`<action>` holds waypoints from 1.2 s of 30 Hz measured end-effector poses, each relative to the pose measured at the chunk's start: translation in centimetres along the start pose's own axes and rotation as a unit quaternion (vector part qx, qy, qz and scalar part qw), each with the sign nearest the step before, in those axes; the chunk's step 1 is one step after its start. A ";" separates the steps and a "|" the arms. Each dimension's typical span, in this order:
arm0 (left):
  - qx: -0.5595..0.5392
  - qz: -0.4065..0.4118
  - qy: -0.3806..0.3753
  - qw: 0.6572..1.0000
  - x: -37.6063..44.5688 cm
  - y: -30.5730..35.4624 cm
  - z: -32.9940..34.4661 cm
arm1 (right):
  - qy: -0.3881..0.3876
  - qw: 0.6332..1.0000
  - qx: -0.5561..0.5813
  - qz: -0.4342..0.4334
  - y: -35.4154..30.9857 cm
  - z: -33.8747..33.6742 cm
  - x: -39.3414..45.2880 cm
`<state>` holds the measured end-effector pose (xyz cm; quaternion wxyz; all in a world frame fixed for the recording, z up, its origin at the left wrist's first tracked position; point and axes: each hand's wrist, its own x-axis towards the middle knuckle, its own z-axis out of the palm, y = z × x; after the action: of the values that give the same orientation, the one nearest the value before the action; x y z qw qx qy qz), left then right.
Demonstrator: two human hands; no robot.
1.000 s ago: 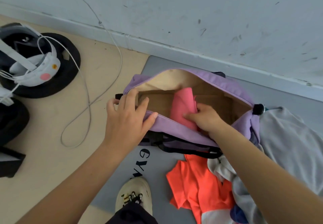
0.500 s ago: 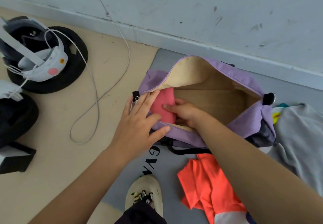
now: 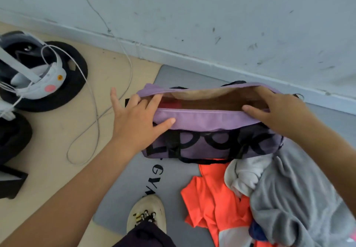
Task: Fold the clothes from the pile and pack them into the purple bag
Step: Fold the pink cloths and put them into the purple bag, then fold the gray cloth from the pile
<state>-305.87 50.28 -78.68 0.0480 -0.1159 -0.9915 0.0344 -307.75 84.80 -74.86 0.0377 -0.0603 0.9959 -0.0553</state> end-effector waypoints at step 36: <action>-0.516 -0.086 -0.316 0.792 -0.5 23.5 6.4 | -0.040 0.918 0.321 0.230 7.4 9.2 -17.9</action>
<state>-300.74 72.65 -86.97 -0.3321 -0.0203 -0.8278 -0.4518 -290.11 93.37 -83.57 0.1068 0.1836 0.9086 -0.3597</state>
